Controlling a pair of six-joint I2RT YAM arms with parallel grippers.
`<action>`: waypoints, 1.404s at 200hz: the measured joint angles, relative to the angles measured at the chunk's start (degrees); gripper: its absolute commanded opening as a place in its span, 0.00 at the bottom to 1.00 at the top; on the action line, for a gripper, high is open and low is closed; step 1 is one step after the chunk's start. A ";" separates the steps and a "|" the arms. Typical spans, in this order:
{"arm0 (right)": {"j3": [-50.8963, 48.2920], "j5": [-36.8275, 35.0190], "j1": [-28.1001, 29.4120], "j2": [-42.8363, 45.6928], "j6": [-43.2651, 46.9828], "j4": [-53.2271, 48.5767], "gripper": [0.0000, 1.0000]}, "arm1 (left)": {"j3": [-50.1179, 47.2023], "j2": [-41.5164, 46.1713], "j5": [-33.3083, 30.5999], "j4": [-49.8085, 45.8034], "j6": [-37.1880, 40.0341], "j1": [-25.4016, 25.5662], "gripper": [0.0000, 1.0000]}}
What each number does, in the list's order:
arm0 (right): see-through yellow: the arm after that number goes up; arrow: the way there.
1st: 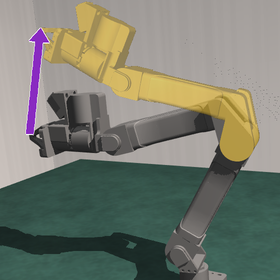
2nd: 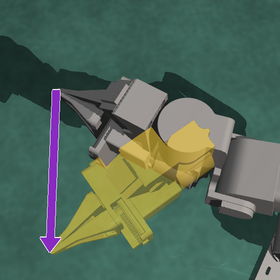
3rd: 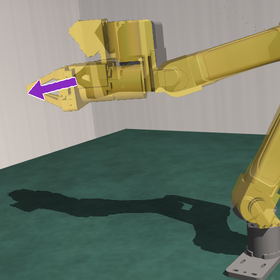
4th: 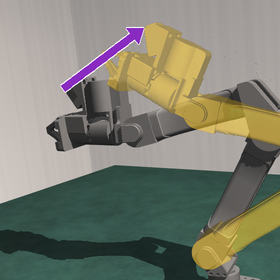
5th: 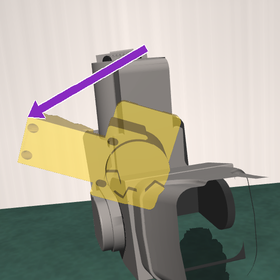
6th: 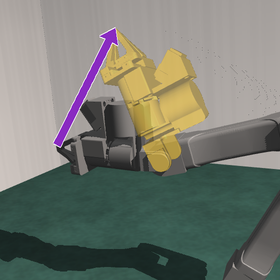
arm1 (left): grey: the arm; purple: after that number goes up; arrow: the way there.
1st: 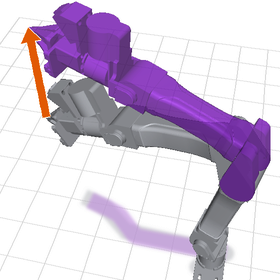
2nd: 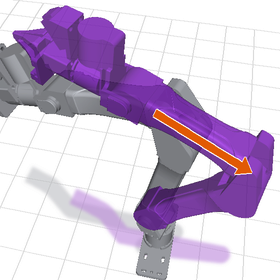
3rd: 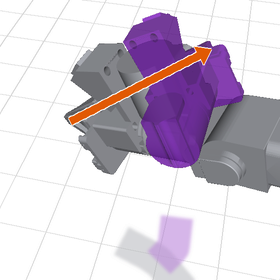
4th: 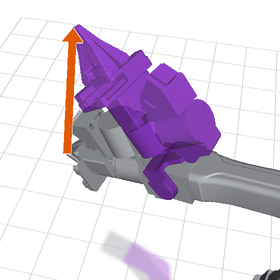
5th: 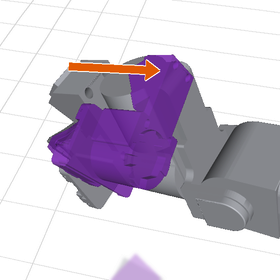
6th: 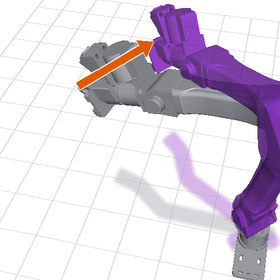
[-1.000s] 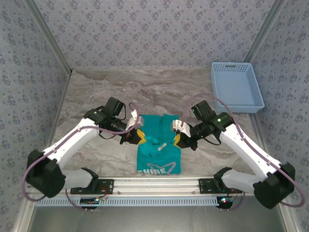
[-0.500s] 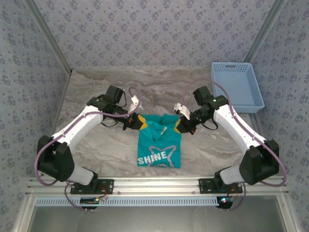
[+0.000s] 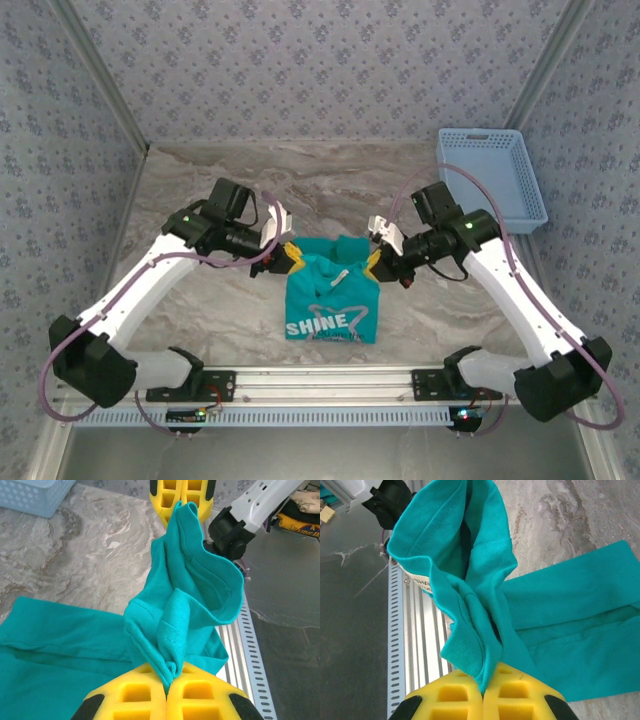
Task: Fold the inside-out t-shirt
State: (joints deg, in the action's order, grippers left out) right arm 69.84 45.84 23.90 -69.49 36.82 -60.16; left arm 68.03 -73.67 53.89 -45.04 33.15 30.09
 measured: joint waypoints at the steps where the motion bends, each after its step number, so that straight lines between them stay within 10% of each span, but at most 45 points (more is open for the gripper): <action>1: 0.04 0.00 -0.02 -0.13 0.00 0.02 0.00 | 0.00 -0.09 -0.07 0.02 0.02 -0.02 0.00; 281: 9.11 -4.72 -10.32 -38.93 -3.72 20.22 0.02 | 16.06 -37.16 -4.83 5.60 -3.30 -11.50 0.00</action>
State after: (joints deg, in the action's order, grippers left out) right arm 78.96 41.12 13.58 -108.42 33.10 -39.94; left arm 84.09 -110.83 49.06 -39.44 29.85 18.59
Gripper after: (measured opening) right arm 0.059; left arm 0.057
